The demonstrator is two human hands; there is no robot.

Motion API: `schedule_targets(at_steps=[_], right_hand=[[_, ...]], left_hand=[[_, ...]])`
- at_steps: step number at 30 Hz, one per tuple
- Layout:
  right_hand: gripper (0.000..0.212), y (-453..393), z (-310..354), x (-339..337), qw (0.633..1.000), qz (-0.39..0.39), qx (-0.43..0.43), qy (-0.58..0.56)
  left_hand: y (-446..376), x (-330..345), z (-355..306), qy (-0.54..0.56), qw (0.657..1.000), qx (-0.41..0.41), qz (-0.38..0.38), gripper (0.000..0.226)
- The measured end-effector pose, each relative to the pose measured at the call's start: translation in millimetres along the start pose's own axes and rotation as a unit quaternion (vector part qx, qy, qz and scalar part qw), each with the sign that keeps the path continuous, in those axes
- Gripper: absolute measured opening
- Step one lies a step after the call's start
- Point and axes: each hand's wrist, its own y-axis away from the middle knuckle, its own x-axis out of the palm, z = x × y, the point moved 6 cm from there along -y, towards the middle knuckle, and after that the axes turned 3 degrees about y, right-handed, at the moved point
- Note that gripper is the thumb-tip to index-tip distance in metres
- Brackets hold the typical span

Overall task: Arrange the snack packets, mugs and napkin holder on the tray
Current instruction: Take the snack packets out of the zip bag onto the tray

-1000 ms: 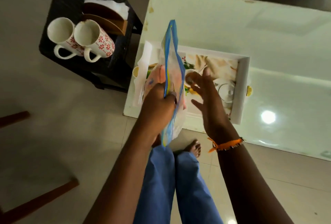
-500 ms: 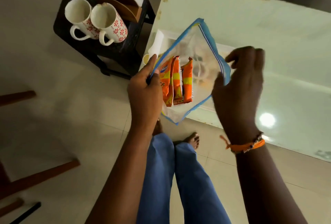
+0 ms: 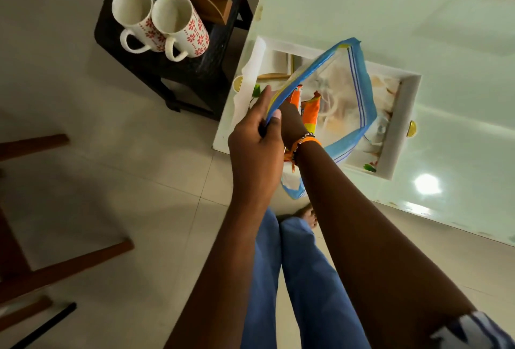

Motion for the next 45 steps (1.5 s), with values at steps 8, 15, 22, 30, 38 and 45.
schedule_targets(at_steps=[8, 15, 22, 30, 38, 45], right_hand=[[0.042, 59, -46, -63, 0.978, -0.136, 0.067, -0.143], [0.059, 125, -112, -113, 0.878, -0.239, 0.049, -0.412], [0.051, 161, -185, -121, 0.686, -0.394, 0.036, -0.611], [0.048, 116, -241, -106, 0.632, -0.468, 0.146, -0.600], [0.055, 77, -279, -99, 0.530, -0.525, 0.193, -0.637], [0.055, 44, -252, -71, 0.739, -0.372, 0.193, -0.527]], left_hand=[[2, 32, -6, -0.036, 0.998, 0.015, 0.045, 0.056], [2, 78, -7, -0.091, 0.993, 0.016, 0.079, 0.057], [7, 110, -8, -0.144, 0.985, 0.043, 0.081, 0.051], [16, 134, -6, -0.156, 0.983, 0.020, 0.094, 0.060], [8, 129, -5, -0.134, 0.989, 0.035, 0.044, 0.055], [9, 130, 5, -0.114, 0.991, 0.010, 0.076, 0.060]])
